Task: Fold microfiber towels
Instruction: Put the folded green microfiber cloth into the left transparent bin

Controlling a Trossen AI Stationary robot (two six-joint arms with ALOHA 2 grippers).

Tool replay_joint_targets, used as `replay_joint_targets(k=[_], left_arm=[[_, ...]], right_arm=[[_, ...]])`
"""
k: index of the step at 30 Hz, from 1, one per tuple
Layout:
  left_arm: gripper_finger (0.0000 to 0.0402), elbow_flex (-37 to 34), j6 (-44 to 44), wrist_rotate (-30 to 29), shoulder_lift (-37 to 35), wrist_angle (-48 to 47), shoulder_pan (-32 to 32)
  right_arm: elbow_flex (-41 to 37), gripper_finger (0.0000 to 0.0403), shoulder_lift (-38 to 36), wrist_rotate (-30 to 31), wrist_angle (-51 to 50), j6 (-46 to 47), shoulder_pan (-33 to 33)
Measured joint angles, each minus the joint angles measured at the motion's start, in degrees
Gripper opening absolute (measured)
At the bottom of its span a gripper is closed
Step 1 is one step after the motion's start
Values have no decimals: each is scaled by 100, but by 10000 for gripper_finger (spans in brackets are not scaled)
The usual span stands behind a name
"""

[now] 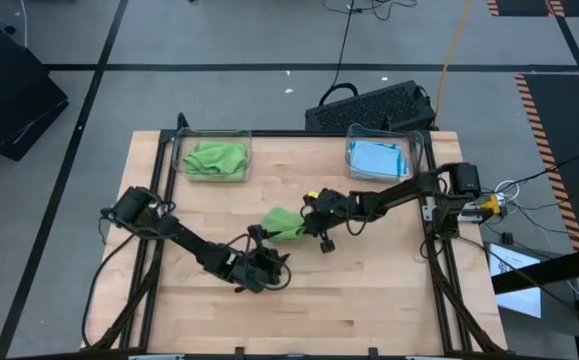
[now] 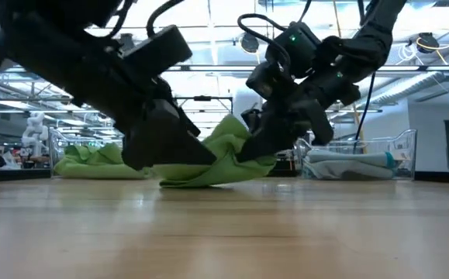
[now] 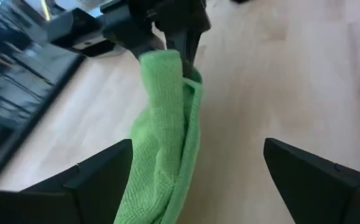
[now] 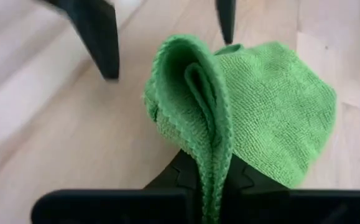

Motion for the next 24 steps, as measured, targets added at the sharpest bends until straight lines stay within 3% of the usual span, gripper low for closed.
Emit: replay_joint_targets(k=[5,12,16,19,24], left_arm=[[368,6,349,-170,240,156,215],[367,8,861,-363,474,297,666],[349,14,1067,-116,472,304,878],[297,17,1033,327,470,309,1026],[143,17,1063,555,409,246,1108]], right_arm=[[3,11,-94,-372,28,620,-287],[3,11,-96,-573,10,790,-411],[9,11,-98,-624,33,898,-416],[9,11,-98,-624,32,920,-420],[9,13,-100,-619,32,1023,-424]])
